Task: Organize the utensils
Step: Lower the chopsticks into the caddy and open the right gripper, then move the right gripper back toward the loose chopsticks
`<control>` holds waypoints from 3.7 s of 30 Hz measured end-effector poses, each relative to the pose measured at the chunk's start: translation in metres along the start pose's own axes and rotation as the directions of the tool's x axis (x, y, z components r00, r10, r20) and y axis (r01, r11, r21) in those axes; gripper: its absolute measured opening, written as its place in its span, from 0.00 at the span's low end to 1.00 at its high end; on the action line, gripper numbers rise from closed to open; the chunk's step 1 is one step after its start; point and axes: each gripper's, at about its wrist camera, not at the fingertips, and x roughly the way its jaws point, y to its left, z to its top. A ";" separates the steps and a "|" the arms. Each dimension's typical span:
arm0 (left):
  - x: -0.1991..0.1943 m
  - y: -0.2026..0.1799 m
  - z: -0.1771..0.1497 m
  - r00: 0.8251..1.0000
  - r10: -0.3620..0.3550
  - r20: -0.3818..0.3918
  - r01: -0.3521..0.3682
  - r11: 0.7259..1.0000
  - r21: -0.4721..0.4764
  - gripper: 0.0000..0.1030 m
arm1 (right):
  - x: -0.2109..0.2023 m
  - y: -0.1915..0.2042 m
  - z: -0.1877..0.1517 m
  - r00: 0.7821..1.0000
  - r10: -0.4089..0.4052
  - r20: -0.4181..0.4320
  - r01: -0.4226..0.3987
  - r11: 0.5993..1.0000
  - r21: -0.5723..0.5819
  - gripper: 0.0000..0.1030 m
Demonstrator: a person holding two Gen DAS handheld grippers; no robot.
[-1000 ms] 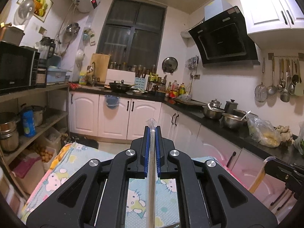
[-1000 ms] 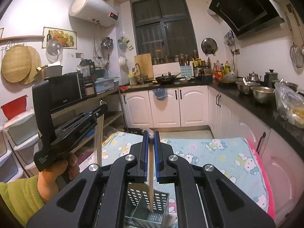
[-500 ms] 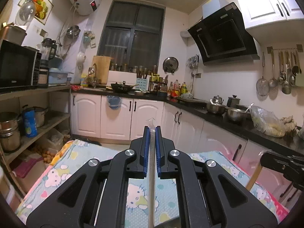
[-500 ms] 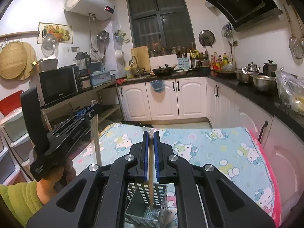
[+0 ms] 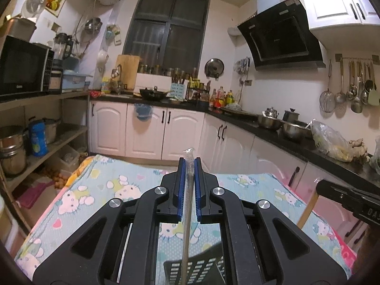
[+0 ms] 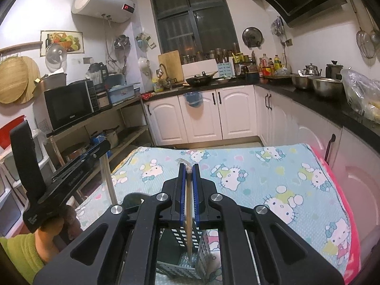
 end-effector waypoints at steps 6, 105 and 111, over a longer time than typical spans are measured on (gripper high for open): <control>0.000 0.008 -0.002 0.997 0.000 -0.083 -0.005 0.999 -0.050 0.06 | -0.001 -0.001 -0.004 1.000 -0.010 -0.008 0.010 1.000 0.000 0.06; -0.147 0.060 -0.122 0.871 -0.003 -0.491 -0.059 0.992 -0.110 0.86 | -0.092 0.068 -0.120 0.972 0.024 -0.232 -0.047 0.995 -0.093 0.57; -0.142 0.056 -0.138 0.837 0.003 -0.548 -0.054 0.996 -0.077 0.86 | -0.083 0.071 -0.129 0.962 0.038 -0.271 -0.067 0.993 -0.100 0.57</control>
